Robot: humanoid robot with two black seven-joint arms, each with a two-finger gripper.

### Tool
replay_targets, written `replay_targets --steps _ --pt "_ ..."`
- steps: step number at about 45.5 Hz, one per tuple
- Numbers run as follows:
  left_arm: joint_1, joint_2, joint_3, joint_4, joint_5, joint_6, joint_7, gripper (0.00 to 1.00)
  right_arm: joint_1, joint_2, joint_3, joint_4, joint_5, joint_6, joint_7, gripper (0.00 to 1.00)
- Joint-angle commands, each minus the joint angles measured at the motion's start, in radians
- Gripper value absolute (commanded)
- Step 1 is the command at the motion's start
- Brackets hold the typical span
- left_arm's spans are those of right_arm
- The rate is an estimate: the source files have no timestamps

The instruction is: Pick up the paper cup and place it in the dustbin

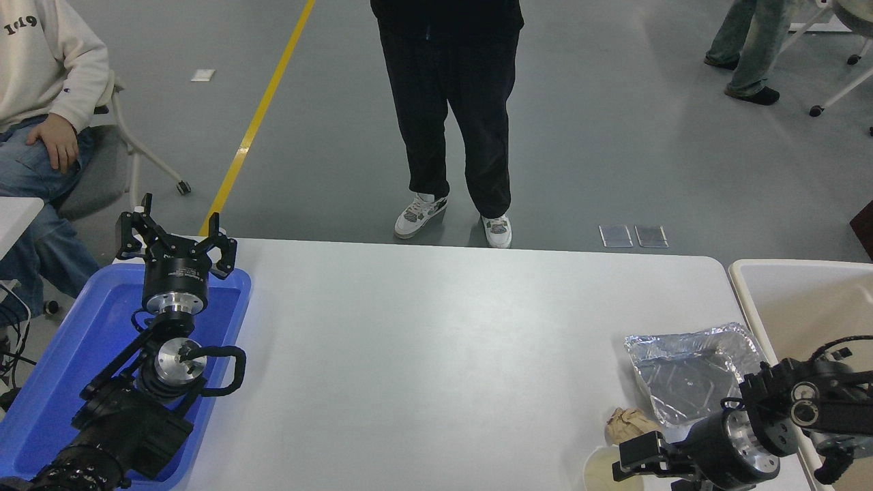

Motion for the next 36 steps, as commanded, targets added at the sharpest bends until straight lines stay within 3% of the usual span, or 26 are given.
replay_targets --steps 1,2,8,15,27,31,35,36 --pt "0.0 0.0 0.0 0.0 -0.001 0.0 0.0 0.99 -0.021 0.008 0.007 -0.02 -0.02 -0.005 0.02 0.97" --pt "0.0 0.0 0.0 0.0 -0.001 0.0 0.0 0.99 -0.021 0.006 0.007 -0.02 -0.02 -0.005 0.025 0.9" --pt "0.0 0.0 0.0 0.0 -0.001 0.0 0.0 0.99 -0.021 0.003 0.007 -0.02 -0.02 -0.005 0.041 0.75" --pt "0.0 0.0 0.0 0.0 -0.001 0.0 0.0 0.99 -0.021 -0.005 0.007 -0.02 -0.031 -0.001 0.06 0.63" --pt "0.0 0.0 0.0 0.0 -0.001 0.0 0.0 0.99 -0.021 -0.023 0.004 -0.017 -0.046 0.002 0.1 0.52" --pt "0.0 0.0 0.0 0.0 -0.001 0.0 0.0 0.99 -0.021 -0.026 0.004 -0.017 -0.068 0.002 0.12 0.39" --pt "0.0 0.0 0.0 0.0 -0.001 0.0 0.0 0.99 -0.021 -0.026 0.003 -0.016 -0.082 0.002 0.121 0.02" --pt "0.0 0.0 0.0 0.0 0.001 0.0 0.0 0.99 -0.021 -0.028 0.003 -0.016 -0.082 0.004 0.121 0.0"
